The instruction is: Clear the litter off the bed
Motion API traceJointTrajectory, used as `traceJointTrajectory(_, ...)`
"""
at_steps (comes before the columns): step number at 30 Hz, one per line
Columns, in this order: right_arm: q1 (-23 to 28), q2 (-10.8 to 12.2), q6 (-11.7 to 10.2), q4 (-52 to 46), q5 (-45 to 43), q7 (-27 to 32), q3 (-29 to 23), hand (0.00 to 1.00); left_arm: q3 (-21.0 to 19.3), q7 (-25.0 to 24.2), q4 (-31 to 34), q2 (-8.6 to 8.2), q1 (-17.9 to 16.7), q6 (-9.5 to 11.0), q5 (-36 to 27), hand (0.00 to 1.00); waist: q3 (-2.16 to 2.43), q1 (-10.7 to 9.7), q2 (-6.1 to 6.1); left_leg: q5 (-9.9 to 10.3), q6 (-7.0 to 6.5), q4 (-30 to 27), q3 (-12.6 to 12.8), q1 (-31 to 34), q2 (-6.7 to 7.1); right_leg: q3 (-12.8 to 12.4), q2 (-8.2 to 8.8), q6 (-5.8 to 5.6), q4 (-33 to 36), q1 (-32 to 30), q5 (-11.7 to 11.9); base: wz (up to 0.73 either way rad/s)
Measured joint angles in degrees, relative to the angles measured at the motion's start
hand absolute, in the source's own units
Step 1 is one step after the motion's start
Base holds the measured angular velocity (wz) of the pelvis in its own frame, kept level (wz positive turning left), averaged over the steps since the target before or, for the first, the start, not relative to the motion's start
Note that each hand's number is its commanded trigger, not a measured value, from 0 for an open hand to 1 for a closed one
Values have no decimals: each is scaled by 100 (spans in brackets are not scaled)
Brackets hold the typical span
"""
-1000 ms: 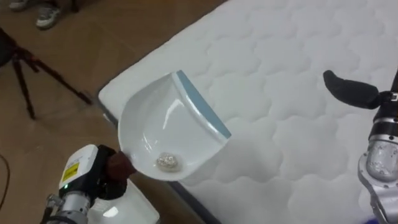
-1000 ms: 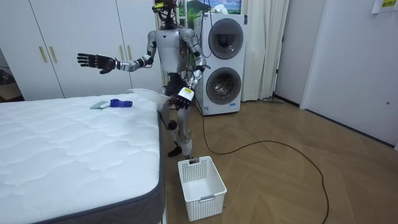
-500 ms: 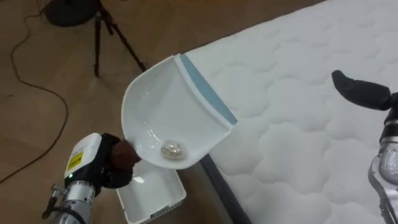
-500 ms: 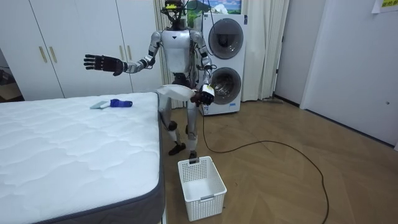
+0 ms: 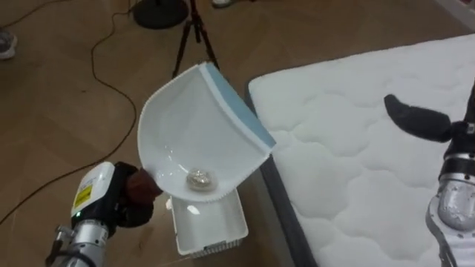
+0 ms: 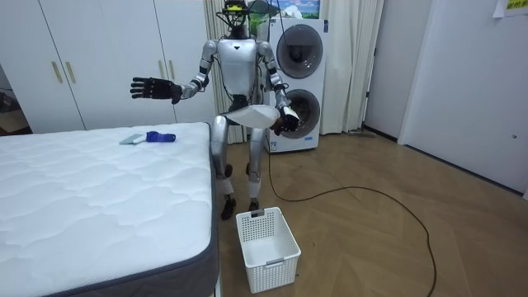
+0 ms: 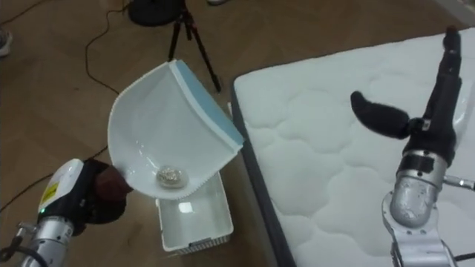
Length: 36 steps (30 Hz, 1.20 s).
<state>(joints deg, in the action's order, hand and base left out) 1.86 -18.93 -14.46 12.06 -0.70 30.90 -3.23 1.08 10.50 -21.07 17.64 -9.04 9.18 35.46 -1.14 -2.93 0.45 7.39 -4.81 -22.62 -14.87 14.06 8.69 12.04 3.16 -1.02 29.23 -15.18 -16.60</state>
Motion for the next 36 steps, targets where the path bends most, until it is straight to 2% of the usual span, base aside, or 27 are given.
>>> traceJointTrajectory(1,-5,9,-2,91,6,94,-7,0,27,-13,-11,5,37,0,1,100,6,-61,-30,14,37,-151,-210,112,106,-427,-98,-28,-240,-241,163,113)
traceJointTrajectory(2,-14,0,-5,128,42,178,-18,0,63,-29,-67,11,118,12,-23,100,5,-100,-17,117,87,-415,-356,277,202,-742,-162,-71,-382,-397,381,110)
traceJointTrajectory(3,-16,3,-8,141,52,213,-18,0,82,-51,-109,21,152,14,-72,100,5,-135,9,174,100,-565,-374,394,216,-737,-152,-36,-363,-407,448,113)
traceJointTrajectory(4,-15,3,-15,175,56,296,-24,0,90,-138,-206,40,256,41,-114,100,13,-160,59,268,100,-805,167,614,-29,-503,-105,106,-294,-446,560,95)
traceJointTrajectory(5,-23,22,-26,195,51,327,-23,0,90,-173,-292,81,350,72,-112,100,13,-123,58,406,111,-971,861,762,-363,-246,13,179,-107,-538,608,83)
traceJointTrajectory(7,-25,47,-113,230,13,264,-18,0,89,-246,-413,92,402,76,-101,100,9,-96,79,539,201,-1097,1180,878,-581,-158,36,254,74,-586,612,65)
traceJointTrajectory(8,-28,46,-124,292,4,171,-18,0,88,-308,-456,102,409,75,-101,100,13,-84,98,549,217,-1081,1191,889,-604,-215,-31,268,74,-577,559,62)
traceJointTrajectory(10,-27,47,-124,356,10,14,-9,0,85,-372,-583,128,465,76,-117,100,11,17,100,553,302,-1056,1142,878,-608,-265,-124,283,64,-552,514,26)
traceJointTrajectory(12,-28,47,-124,365,26,-116,9,0,84,-379,-733,128,474,72,-165,100,10,91,97,571,305,-1049,1139,847,-613,-265,-129,291,109,-529,448,7)
traceJointTrajectory(15,-35,29,-123,391,51,-253,97,0,88,-409,-815,171,486,33,-242,100,-5,141,99,758,315,-1215,1150,884,-608,-385,-157,354,368,-616,230,3)
traceJointTrajectory(17,-100,30,-125,661,26,-383,312,0,103,-400,-1023,238,628,48,-266,100,-18,160,82,894,325,-1338,1146,899,-593,-431,-146,381,566,-656,55,2)
traceJointTrajectory(21,-211,31,-126,981,10,-433,544,0,168,-390,-1234,401,764,7,-215,100,-40,158,91,928,327,-1375,1197,1139,-587,-487,-107,399,722,-941,-5,1)
traceJointTrajectory(24,-344,25,-117,1454,-163,-445,655,0,286,-386,-1632,524,969,-41,-208,100,-52,146,109,927,326,-1359,1300,1241,-589,-487,-76,413,766,-1058,-24,0)
traceJointTrajectory(25,-362,25,-110,1513,-216,-491,657,0,374,-389,-1739,605,1077,-47,-209,100,-59,146,121,925,323,-1344,1307,1306,-589,-489,-68,411,764,-1129,-25,11)
traceJointTrajectory(27,-421,29,-110,1565,-217,-577,662,0,438,-405,-1752,744,1215,-62,-213,100,-101,44,198,915,304,-1376,1330,1465,-596,-394,-39,407,741,-1219,-27,24)
traceJointTrajectory(29,-420,29,-96,1625,-215,-675,713,0,664,-518,-1910,1013,1515,-72,-208,100,-113,-23,235,876,248,-1305,1442,1568,-592,-402,12,377,745,-1334,-46,20)
traceJointTrajectory(30,-421,28,-96,1633,-216,-695,730,0,737,-563,-1971,1078,1591,-92,-204,100,-114,-32,252,865,235,-1277,1455,1572,-589,-401,33,375,745,-1353,-47,5)
traceJointTrajectory(32,-493,-21,-97,1658,-255,-719,801,0,917,-714,-2192,1292,1856,-185,-199,100,-144,-152,448,843,197,-1255,1461,1672,-556,-367,88,345,739,-1434,-45,6)
traceJointTrajectory(34,-490,-105,-90,1673,-440,-717,893,0,1030,-753,-2208,1447,1920,-280,-185,100,-129,-235,588,808,145,-1190,1486,1726,-485,-362,177,309,810,-1539,-60,4)
traceJointTrajectory(35,-493,-143,-53,1685,-507,-718,962,0,1143,-771,-2208,1581,1962,-327,-186,100,-135,-272,640,791,116,-1157,1594,1728,-465,-396,236,282,887,-1603,-83,0)
traceJointTrajectory(36,-494,-145,-37,1703,-547,-720,993,0,1211,-778,-2207,1639,1975,-374,-189,100,-127,-300,660,782,103,-1138,1636,1722,-445,-396,277,271,929,-1628,-100,0)
